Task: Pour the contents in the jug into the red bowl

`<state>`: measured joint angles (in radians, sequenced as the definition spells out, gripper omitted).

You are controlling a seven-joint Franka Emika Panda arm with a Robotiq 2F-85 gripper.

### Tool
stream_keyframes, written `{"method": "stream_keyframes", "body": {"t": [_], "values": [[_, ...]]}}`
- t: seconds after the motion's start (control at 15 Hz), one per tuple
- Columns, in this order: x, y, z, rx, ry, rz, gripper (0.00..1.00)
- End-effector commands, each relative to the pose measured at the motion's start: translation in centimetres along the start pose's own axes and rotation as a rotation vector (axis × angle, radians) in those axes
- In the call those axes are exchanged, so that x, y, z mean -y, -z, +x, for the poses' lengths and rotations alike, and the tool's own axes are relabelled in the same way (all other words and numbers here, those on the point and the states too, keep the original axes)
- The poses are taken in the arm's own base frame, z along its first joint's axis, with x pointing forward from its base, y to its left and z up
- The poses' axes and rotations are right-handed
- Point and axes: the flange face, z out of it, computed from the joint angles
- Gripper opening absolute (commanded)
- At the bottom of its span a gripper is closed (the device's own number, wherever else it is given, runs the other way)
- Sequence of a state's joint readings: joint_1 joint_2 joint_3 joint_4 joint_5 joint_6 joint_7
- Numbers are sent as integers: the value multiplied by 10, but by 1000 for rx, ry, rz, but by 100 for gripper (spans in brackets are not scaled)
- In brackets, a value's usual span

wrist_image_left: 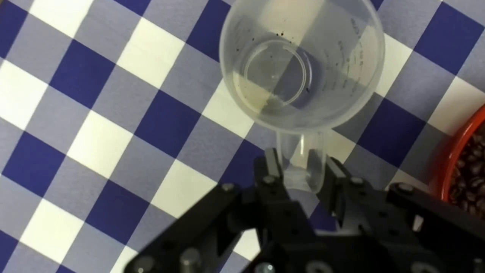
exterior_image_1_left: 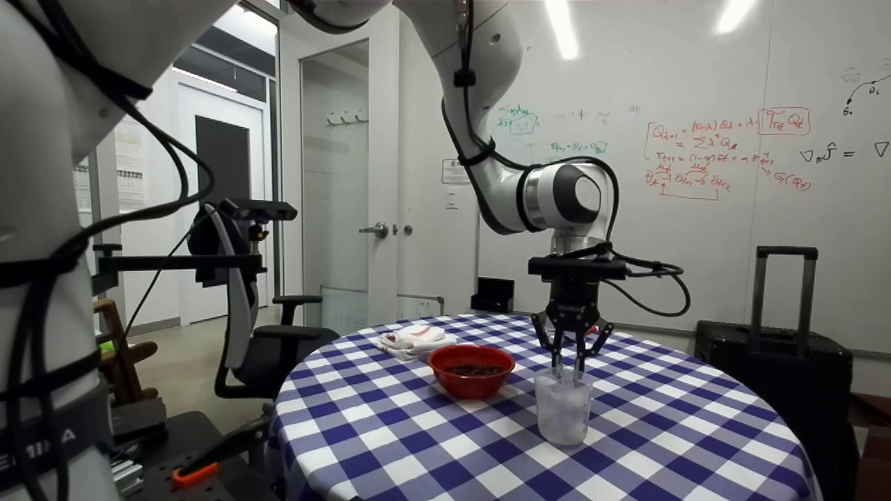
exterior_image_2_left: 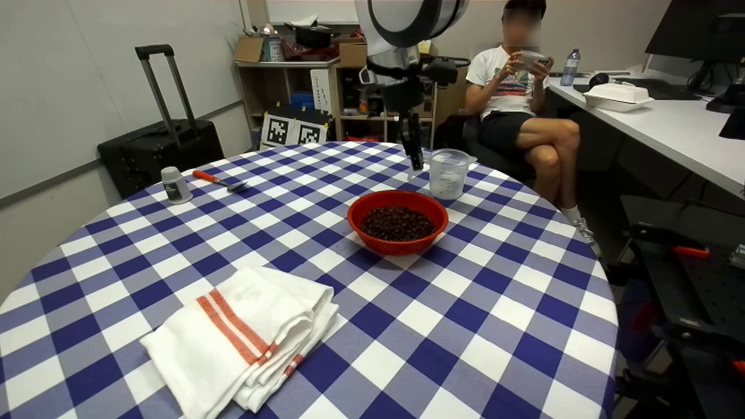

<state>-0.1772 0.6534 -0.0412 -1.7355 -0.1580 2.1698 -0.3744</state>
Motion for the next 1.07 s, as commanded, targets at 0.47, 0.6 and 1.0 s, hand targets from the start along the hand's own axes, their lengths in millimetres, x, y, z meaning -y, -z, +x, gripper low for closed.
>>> {"method": "stream_keyframes", "body": {"t": [0.47, 0.6, 1.0], "values": [[5, 18, 0, -74, -117, 134, 80], [8, 36, -2, -122, -143, 160, 94], [26, 120, -34, -227, -216, 115, 100]]}}
